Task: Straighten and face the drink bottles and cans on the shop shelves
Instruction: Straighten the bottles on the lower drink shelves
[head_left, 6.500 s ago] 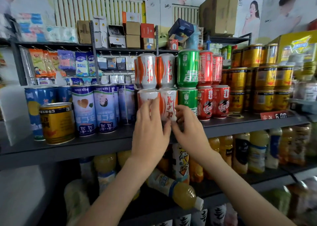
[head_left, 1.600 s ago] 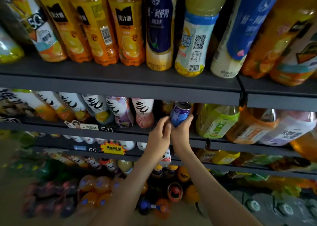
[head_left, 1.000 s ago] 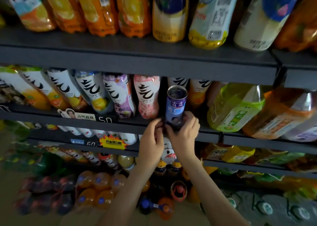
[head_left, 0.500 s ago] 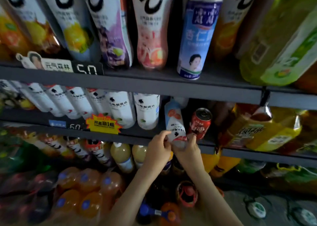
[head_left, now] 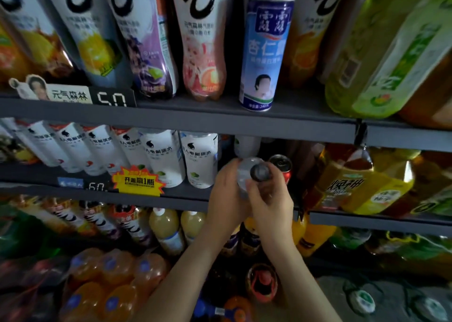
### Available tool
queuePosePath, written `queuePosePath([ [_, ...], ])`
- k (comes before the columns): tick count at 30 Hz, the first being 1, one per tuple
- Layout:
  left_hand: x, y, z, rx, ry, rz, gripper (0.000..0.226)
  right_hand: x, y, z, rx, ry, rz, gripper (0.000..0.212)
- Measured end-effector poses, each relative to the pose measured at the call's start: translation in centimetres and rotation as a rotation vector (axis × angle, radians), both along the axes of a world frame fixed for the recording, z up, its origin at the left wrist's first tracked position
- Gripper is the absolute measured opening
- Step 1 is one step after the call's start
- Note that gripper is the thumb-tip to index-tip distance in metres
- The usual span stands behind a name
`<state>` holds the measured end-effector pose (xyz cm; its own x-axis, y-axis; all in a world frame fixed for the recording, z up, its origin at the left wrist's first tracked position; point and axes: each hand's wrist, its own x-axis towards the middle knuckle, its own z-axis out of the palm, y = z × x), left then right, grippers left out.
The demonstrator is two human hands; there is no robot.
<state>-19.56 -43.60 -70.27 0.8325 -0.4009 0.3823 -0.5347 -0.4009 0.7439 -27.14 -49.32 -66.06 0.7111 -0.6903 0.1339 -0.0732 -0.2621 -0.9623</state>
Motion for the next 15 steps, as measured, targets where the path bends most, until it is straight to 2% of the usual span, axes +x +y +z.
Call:
queuePosePath([
  [3,1.3,-1.1,1.4,-0.017,0.063,0.038,0.050,1.1,-0.9,0.3,-0.025,-0.025,0.017,0.051],
  [5,2.1,-1.8,2.1,-0.070,0.134,0.090,0.057,1.6,-1.4,-0.4,-0.026,-0.015,0.001,0.052],
  [9,3.6,-2.3,2.2,-0.147,0.162,0.240,0.074,1.6,-2.1,-2.1,0.015,0.128,0.008,0.050],
  [15,2.9,-2.5,2.2,-0.140,0.229,0.307,0.076,1.7,-2.2,-3.0,0.056,0.266,0.057,0.045],
])
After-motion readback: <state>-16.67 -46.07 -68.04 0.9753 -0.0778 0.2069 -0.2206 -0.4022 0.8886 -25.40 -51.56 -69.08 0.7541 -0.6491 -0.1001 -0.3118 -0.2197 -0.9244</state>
